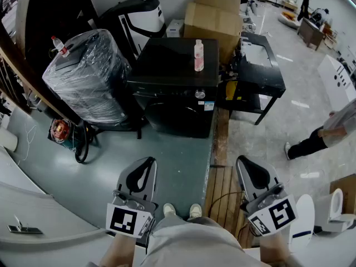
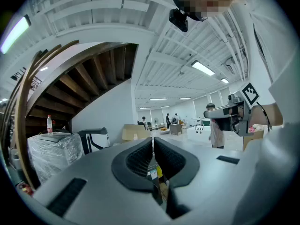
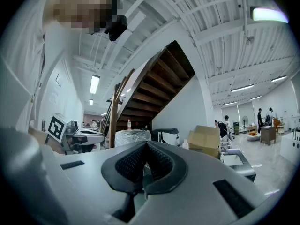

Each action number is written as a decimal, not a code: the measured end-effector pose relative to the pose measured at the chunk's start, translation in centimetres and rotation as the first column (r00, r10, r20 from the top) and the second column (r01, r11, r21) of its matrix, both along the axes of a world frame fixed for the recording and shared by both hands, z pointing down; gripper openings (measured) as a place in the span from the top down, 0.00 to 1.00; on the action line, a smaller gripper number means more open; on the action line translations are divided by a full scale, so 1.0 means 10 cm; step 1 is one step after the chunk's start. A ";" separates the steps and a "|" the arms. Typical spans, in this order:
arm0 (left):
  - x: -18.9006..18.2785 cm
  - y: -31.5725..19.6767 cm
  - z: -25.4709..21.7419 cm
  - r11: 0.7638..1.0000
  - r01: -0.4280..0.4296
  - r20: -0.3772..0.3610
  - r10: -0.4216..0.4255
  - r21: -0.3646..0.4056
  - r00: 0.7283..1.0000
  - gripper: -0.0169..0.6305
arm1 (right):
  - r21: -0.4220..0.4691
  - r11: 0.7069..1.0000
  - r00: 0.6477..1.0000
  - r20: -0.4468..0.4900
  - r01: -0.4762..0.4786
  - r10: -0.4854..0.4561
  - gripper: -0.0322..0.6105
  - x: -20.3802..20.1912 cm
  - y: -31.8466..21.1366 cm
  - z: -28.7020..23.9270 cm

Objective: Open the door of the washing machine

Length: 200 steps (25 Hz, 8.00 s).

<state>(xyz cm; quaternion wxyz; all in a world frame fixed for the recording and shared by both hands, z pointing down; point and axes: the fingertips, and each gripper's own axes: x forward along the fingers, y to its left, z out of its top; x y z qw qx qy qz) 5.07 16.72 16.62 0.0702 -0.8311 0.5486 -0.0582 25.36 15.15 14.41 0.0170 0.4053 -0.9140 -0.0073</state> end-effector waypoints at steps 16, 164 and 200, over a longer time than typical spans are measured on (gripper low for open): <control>0.04 -0.02 0.08 1.000 0.015 0.003 -0.015 -0.023 1.000 0.93 | -0.051 0.999 1.000 0.030 0.010 -0.009 0.91 0.07 -0.02 0.14; -4.76 0.48 5.56 0.451 0.567 0.005 -0.780 -0.689 0.626 0.93 | -0.809 0.517 0.815 -0.086 0.278 -0.573 0.79 -6.43 -0.87 6.29; -3.14 -1.61 1.94 0.843 0.413 -0.044 -0.454 -0.345 0.890 0.93 | -0.419 0.818 0.907 0.037 0.395 -0.420 0.79 -3.82 -2.37 2.08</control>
